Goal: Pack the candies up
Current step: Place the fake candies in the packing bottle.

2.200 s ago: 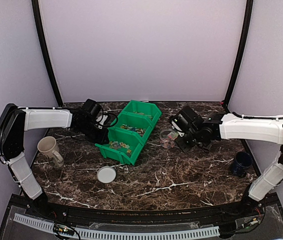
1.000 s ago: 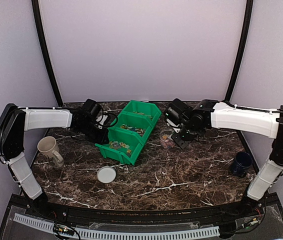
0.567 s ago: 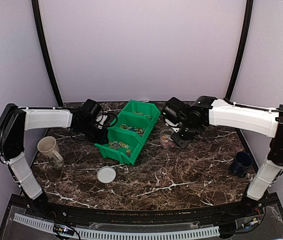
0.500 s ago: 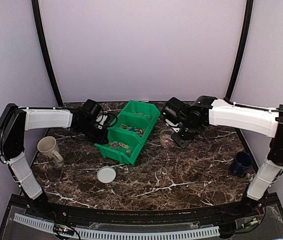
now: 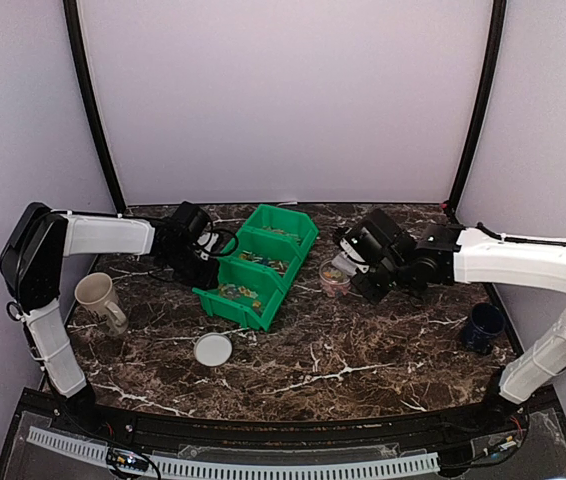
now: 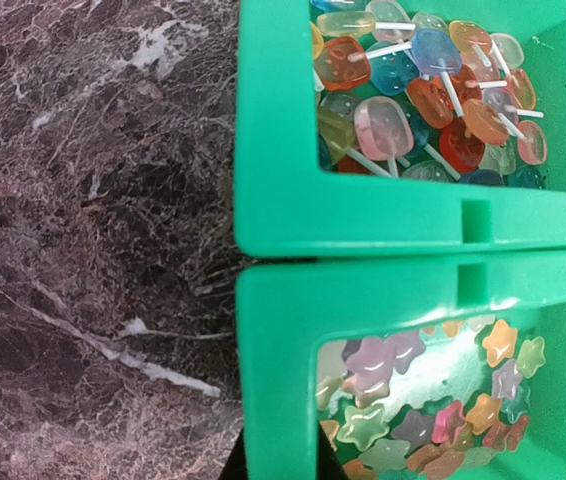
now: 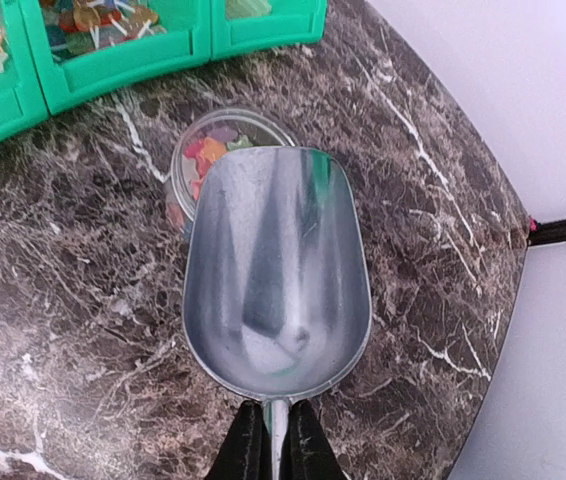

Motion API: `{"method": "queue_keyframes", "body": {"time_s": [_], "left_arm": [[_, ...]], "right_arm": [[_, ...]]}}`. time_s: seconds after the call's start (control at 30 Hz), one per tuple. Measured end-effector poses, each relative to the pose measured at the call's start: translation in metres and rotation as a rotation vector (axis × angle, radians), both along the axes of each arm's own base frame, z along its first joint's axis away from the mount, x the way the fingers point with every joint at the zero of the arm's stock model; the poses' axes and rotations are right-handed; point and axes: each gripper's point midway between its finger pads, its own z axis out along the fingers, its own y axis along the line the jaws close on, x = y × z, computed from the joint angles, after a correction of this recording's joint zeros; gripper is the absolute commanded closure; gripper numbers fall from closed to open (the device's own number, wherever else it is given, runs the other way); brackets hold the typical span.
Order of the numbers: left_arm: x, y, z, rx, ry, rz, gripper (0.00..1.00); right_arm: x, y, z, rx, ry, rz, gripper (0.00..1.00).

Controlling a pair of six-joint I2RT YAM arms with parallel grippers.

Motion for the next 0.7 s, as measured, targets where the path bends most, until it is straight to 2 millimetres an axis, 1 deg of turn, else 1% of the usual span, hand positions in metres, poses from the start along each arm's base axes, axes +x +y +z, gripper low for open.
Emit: {"method": "queue_keyframes", "body": {"time_s": [0.17, 0.33, 0.47, 0.57, 0.63, 0.7], "left_arm": [[0.002, -0.001, -0.001, 0.001, -0.002, 0.000, 0.99], [0.004, -0.002, -0.002, 0.002, 0.000, 0.001, 0.88], [0.004, -0.003, -0.002, -0.006, 0.001, -0.003, 0.79], [0.012, -0.011, 0.008, -0.040, -0.027, -0.007, 0.73], [0.018, -0.015, 0.015, -0.059, -0.052, -0.007, 0.70], [0.021, -0.016, 0.018, -0.066, -0.061, -0.004, 0.67]], "right_arm": [[-0.008, 0.016, 0.014, 0.101, -0.105, 0.085, 1.00], [-0.015, 0.028, 0.029, 0.188, -0.186, 0.154, 1.00], [-0.015, 0.035, 0.034, 0.221, -0.209, 0.176, 1.00], [-0.014, 0.039, 0.031, 0.220, -0.208, 0.182, 1.00], [-0.014, 0.042, 0.023, 0.202, -0.194, 0.186, 1.00], [-0.015, 0.044, 0.014, 0.183, -0.179, 0.192, 1.00]]}}
